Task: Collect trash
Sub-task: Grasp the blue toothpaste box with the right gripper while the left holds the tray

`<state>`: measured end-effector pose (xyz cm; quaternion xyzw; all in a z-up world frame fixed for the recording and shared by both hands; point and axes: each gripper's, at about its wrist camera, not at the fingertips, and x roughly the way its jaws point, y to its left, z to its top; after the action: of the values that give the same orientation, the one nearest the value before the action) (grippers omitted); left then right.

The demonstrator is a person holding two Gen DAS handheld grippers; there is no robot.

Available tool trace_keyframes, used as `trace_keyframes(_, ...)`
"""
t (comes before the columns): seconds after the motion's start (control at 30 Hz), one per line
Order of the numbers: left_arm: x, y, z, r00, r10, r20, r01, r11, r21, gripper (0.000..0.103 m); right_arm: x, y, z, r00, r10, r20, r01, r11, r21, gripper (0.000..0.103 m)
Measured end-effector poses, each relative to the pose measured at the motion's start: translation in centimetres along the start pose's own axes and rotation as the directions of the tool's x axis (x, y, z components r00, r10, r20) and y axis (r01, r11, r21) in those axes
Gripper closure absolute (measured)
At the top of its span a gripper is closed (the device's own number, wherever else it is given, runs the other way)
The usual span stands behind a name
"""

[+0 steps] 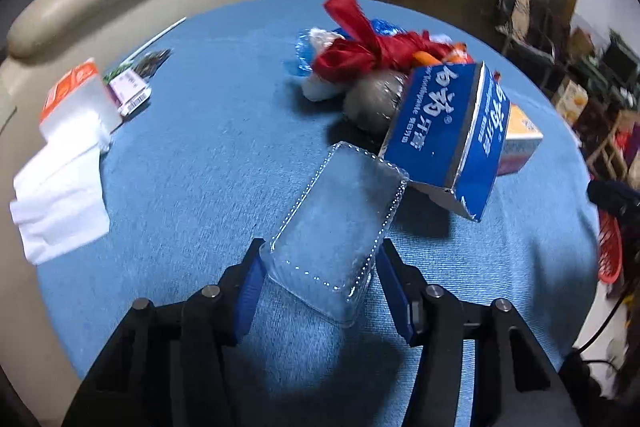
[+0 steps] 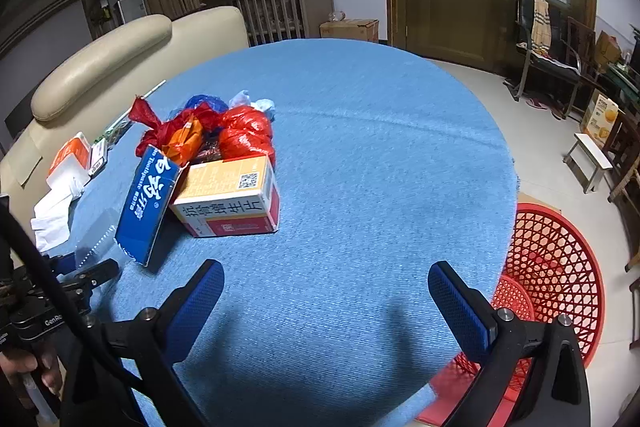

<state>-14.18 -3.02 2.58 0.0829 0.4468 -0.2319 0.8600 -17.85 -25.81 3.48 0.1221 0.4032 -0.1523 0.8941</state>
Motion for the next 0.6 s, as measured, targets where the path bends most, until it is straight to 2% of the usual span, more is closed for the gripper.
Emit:
trace_keyframes(0.07, -0.7, 0.4, -0.3, 1.0, -0.004, 0.022, 0.005, 1.0, -0.026, 0.047, 0.3, 0.5, 0.1, 1.0, -0.009, 0.006, 0.009, 1.0, -0.021, 0.0)
trace_keyframes(0.33, -2.7, 2.4, -1.4, 0.993, 0.1, 0.055, -0.094, 0.99, -0.105, 0.047, 0.4, 3.2, 0.7, 0.998, 0.06, 0.006, -0.06, 0.997, -0.05, 0.0)
trace_keyframes(0.43, -3.1, 3.3, -1.5, 0.991, 0.118, 0.065, -0.109, 0.985, -0.134, 0.047, 0.3, 5.2, 1.5, 0.991, 0.13, 0.002, -0.13, 0.99, -0.063, 0.0)
trace_keyframes(0.53, -3.3, 3.9, -1.2, 0.99, 0.12, 0.072, -0.108, 0.982, -0.152, 0.047, 1.4, 6.7, 2.3, 0.966, 0.254, -0.046, -0.254, 0.967, 0.001, 0.0)
trace_keyframes(0.6, -3.6, 3.9, -1.3, 0.99, 0.121, 0.077, -0.108, 0.982, -0.157, 0.047, 2.7, 7.4, 2.6, 0.949, 0.302, -0.089, -0.298, 0.953, 0.058, 0.0)
